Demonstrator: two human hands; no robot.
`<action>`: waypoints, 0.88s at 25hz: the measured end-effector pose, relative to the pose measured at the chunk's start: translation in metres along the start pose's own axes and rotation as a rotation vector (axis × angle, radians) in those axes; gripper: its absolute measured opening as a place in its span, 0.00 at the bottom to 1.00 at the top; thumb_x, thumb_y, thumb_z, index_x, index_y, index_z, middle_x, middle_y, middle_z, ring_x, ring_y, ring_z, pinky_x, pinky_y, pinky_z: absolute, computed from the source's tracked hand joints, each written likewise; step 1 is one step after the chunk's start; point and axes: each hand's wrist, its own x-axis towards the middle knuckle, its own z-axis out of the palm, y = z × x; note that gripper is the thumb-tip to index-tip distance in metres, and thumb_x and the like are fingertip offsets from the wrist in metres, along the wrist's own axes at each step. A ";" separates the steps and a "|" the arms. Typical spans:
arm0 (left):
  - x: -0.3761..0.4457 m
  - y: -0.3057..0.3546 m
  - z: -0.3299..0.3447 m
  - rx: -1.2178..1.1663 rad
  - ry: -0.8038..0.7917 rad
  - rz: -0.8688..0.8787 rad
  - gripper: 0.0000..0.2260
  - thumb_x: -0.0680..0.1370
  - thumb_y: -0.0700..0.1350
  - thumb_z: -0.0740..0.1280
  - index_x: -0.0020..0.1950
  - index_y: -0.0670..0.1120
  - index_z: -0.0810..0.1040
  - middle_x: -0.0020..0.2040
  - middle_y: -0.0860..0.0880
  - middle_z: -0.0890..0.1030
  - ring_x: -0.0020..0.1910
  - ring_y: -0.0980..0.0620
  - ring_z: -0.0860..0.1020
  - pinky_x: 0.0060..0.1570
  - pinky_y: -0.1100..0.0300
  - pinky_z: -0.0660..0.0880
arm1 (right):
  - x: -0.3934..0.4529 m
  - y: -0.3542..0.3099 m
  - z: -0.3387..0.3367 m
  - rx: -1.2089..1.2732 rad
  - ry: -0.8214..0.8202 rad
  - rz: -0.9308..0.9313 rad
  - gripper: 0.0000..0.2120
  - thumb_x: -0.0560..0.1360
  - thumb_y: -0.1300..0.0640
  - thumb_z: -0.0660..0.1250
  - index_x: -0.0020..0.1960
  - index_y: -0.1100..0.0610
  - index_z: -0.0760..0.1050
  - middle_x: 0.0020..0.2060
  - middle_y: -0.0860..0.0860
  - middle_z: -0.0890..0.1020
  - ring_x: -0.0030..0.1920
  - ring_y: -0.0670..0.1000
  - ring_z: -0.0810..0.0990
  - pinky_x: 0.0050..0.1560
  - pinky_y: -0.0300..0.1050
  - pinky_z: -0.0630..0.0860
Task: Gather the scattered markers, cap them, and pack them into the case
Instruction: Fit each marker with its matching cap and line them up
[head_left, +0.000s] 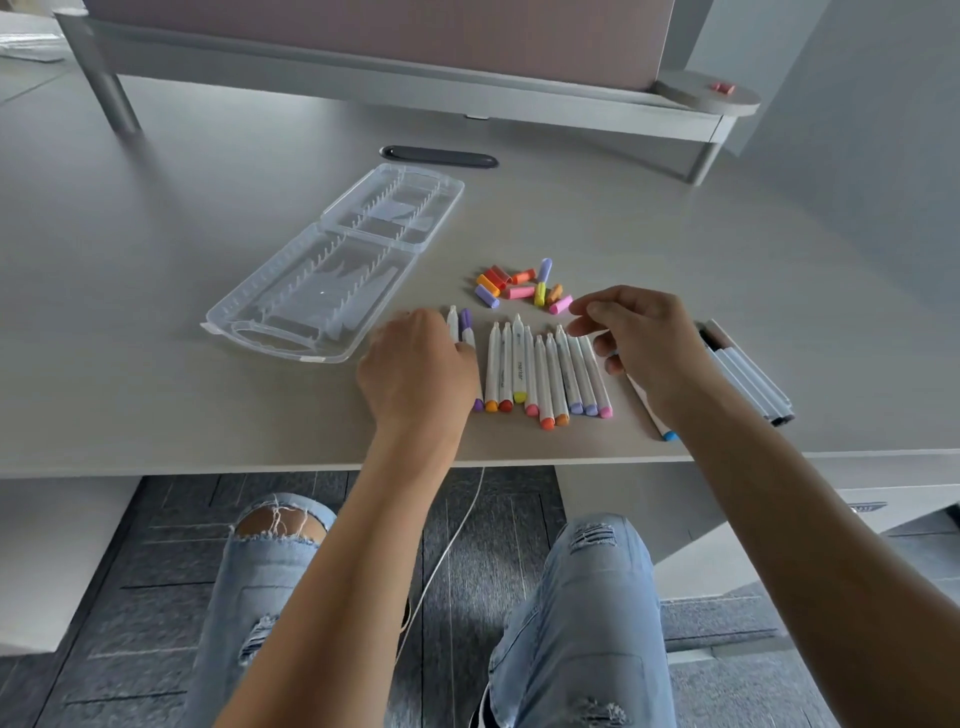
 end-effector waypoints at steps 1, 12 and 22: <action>0.002 0.000 0.000 0.006 -0.009 -0.006 0.09 0.76 0.48 0.66 0.39 0.44 0.80 0.36 0.46 0.78 0.40 0.41 0.79 0.34 0.55 0.68 | 0.001 0.001 -0.001 0.001 0.000 0.001 0.14 0.82 0.64 0.62 0.47 0.54 0.84 0.38 0.50 0.87 0.31 0.45 0.74 0.33 0.40 0.70; 0.002 0.016 -0.038 -1.004 -0.119 -0.330 0.13 0.77 0.42 0.69 0.32 0.45 0.80 0.30 0.50 0.78 0.31 0.51 0.77 0.31 0.61 0.75 | 0.034 -0.003 0.004 -0.232 0.122 -0.050 0.12 0.83 0.62 0.61 0.51 0.56 0.83 0.43 0.51 0.86 0.21 0.38 0.70 0.24 0.29 0.66; 0.005 0.024 -0.036 -1.722 -0.412 -0.669 0.06 0.81 0.37 0.67 0.51 0.33 0.79 0.37 0.40 0.82 0.36 0.47 0.82 0.37 0.58 0.82 | 0.055 -0.004 0.014 -0.241 0.069 -0.068 0.10 0.82 0.62 0.64 0.52 0.58 0.85 0.42 0.52 0.87 0.18 0.40 0.66 0.20 0.32 0.62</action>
